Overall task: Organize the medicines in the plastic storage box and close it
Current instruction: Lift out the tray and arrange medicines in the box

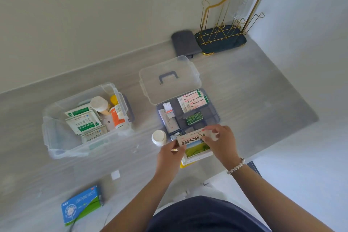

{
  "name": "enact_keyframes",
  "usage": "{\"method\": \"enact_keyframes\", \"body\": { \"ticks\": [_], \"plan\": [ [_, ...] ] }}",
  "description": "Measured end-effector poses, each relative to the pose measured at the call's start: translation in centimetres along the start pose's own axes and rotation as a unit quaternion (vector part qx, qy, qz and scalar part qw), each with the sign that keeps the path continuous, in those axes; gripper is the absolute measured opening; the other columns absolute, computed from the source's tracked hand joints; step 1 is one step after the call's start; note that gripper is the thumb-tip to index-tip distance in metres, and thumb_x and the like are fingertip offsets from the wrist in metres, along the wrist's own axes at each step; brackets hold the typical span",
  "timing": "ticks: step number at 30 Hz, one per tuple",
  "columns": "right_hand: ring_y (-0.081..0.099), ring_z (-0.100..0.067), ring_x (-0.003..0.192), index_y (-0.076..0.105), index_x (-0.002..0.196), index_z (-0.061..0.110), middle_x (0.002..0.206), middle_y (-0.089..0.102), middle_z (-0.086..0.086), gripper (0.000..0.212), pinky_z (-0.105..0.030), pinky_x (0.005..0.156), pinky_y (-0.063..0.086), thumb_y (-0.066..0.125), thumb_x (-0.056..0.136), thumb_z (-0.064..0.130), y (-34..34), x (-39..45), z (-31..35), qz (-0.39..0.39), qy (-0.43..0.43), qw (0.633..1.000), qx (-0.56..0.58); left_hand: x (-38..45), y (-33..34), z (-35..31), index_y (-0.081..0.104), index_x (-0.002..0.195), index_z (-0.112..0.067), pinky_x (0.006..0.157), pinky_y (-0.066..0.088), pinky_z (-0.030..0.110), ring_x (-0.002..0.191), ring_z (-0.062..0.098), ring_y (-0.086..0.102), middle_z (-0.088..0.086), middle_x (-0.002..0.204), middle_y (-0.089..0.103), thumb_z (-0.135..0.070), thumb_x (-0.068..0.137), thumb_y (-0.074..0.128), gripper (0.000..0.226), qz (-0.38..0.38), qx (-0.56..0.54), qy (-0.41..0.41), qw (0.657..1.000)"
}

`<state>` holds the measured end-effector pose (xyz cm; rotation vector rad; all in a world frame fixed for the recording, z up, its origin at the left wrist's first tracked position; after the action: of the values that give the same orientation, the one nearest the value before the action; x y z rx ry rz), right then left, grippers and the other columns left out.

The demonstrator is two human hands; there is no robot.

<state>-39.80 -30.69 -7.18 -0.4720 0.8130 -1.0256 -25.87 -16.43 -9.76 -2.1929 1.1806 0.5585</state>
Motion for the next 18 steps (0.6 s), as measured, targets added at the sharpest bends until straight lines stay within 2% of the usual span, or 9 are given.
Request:
{"method": "enact_keyframes", "body": {
  "ticks": [1,3,5,7,10,13,15,16,18],
  "plan": [
    [0.056,-0.013,0.086,0.064,0.103,0.027,0.098,0.055,0.003,0.028,-0.011,0.057,0.046,0.071,0.076,0.027,0.0,0.2,-0.3,0.002,0.0,1.0,-0.005,0.0,0.2,-0.1,0.061,0.116,-0.019,0.05,0.047,0.005,0.079,0.005,0.058,-0.01,0.1,0.061,-0.022,0.09,0.055,0.026,-0.006,0.003,0.001,1.0],
    [0.06,-0.01,0.079,0.061,0.105,0.03,0.092,0.059,0.008,0.031,-0.018,0.057,0.05,0.071,0.076,0.033,0.3,0.4,-1.1,0.027,0.018,0.999,0.001,-0.1,0.4,-0.3,0.06,0.118,-0.019,0.048,0.043,0.002,0.075,0.001,0.057,-0.011,0.099,0.06,-0.023,0.091,0.054,0.028,-0.014,0.014,0.005,1.0],
    [0.063,-0.005,0.068,0.063,0.099,0.032,0.083,0.064,0.014,0.022,-0.023,0.058,0.056,0.067,0.078,0.035,1.0,0.4,-1.5,0.064,0.034,0.997,0.012,-0.3,0.6,-0.3,0.059,0.119,-0.02,0.047,0.041,0.001,0.073,-0.003,0.055,-0.013,0.096,0.059,-0.024,0.091,0.054,0.029,-0.018,0.016,0.004,1.0],
    [0.065,-0.003,0.063,0.067,0.095,0.03,0.072,0.063,0.02,0.016,-0.026,0.062,0.058,0.066,0.079,0.034,1.3,0.5,-1.7,0.078,0.043,0.995,0.035,-0.6,0.8,-0.4,0.059,0.12,-0.02,0.05,0.042,0.002,0.075,-0.004,0.055,-0.014,0.093,0.06,-0.024,0.091,0.054,0.03,-0.014,0.007,0.004,1.0],
    [0.067,-0.004,0.065,0.07,0.093,0.029,0.069,0.066,0.02,0.015,-0.028,0.065,0.059,0.069,0.078,0.031,0.9,0.2,-1.9,0.075,0.064,0.991,0.093,-1.2,1.0,-0.2,0.056,0.123,-0.024,0.059,0.046,0.006,0.083,-0.001,0.059,-0.016,0.093,0.062,-0.024,0.091,0.055,0.032,-0.006,-0.039,-0.006,0.999],
    [0.068,-0.005,0.066,0.07,0.095,0.027,0.073,0.069,0.016,0.018,-0.028,0.063,0.058,0.07,0.077,0.031,0.3,-0.5,-1.7,0.062,0.085,0.984,0.144,-1.8,0.5,-0.4,0.053,0.126,-0.027,0.075,0.052,0.012,0.094,0.009,0.063,-0.009,0.107,0.066,-0.023,0.09,0.056,0.037,-0.011,-0.091,-0.01,0.996],
    [0.068,-0.006,0.066,0.069,0.096,0.027,0.074,0.068,0.017,0.02,-0.027,0.062,0.059,0.07,0.078,0.032,0.2,-1.2,-0.8,0.064,0.089,0.98,0.165,-2.3,-0.4,-0.9,0.051,0.129,-0.028,0.086,0.053,0.024,0.1,0.014,0.063,-0.007,0.112,0.066,-0.021,0.089,0.057,0.041,-0.022,-0.113,0.002,0.993],
    [0.068,-0.006,0.066,0.069,0.097,0.027,0.074,0.068,0.018,0.02,-0.026,0.06,0.058,0.07,0.078,0.032,0.2,-1.5,-0.1,0.066,0.086,0.979,0.173,-2.6,-1.1,-1.3,0.051,0.13,-0.029,0.086,0.052,0.026,0.099,0.013,0.064,-0.008,0.11,0.067,-0.02,0.089,0.058,0.042,-0.028,-0.124,0.011,0.992],
    [0.068,-0.005,0.068,0.068,0.1,0.027,0.079,0.069,0.016,0.022,-0.02,0.055,0.055,0.07,0.078,0.031,0.1,-2.0,1.9,0.07,0.067,0.976,0.193,-2.9,-2.7,-2.1,0.052,0.129,-0.03,0.08,0.051,0.018,0.089,0.007,0.068,-0.011,0.103,0.069,-0.019,0.088,0.059,0.043,-0.037,-0.144,0.031,0.988]
  ]
}}
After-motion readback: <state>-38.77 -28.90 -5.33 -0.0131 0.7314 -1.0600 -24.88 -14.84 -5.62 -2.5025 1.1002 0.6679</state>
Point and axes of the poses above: each hand's wrist, its own x-axis towards the middle knuckle, its own y-axis out of the palm, z = x × y, the point moved 10 cm from there along x, towards the middle knuckle
